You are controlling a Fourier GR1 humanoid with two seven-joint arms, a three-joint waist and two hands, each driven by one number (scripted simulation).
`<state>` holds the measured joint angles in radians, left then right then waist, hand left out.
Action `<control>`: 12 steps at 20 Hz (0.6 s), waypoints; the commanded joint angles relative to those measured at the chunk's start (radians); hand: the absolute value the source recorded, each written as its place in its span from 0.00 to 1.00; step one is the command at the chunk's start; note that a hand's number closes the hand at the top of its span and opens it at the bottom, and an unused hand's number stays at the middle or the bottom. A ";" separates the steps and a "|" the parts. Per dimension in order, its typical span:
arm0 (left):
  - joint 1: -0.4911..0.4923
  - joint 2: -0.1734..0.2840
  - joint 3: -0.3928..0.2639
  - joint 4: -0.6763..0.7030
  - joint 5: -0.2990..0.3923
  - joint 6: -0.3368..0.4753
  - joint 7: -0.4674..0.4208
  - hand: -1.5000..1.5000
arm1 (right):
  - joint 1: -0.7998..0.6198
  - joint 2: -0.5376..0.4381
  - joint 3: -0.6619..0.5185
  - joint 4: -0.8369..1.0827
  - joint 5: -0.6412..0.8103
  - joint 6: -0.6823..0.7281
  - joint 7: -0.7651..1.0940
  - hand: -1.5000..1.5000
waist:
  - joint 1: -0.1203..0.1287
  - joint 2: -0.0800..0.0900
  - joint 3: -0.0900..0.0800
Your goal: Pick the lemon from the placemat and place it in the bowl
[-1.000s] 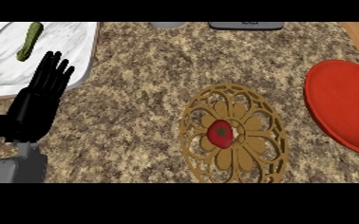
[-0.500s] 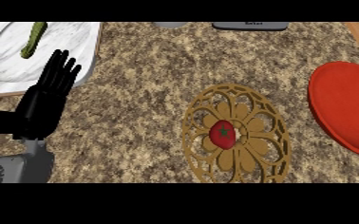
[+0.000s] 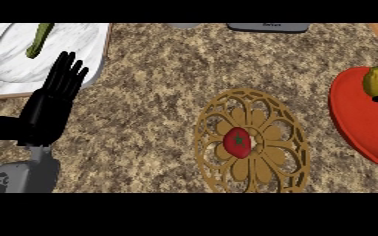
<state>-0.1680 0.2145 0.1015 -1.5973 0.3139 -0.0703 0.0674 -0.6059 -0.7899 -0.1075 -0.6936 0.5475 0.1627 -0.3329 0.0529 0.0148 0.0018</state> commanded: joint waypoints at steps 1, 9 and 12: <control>0.005 -0.004 -0.004 0.006 -0.013 -0.003 -0.019 0.50 | -0.058 0.005 0.026 0.186 0.022 0.091 -0.095 0.00 | 0.001 0.004 0.001; -0.024 0.003 0.012 0.024 -0.005 0.005 0.011 0.50 | -0.183 0.047 -0.134 0.332 -0.125 0.130 -0.276 0.00 | -0.013 0.002 0.002; -0.005 -0.009 0.016 0.023 0.006 -0.005 -0.014 0.50 | -0.193 0.026 -0.255 0.381 -0.254 0.222 -0.291 0.00 | -0.024 -0.001 0.002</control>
<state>-0.1690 0.2081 0.1099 -1.5801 0.3132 -0.0736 0.0577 -0.7690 -0.7492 -0.2516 -0.3746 0.4074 0.3077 -0.5875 0.0402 0.0161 0.0040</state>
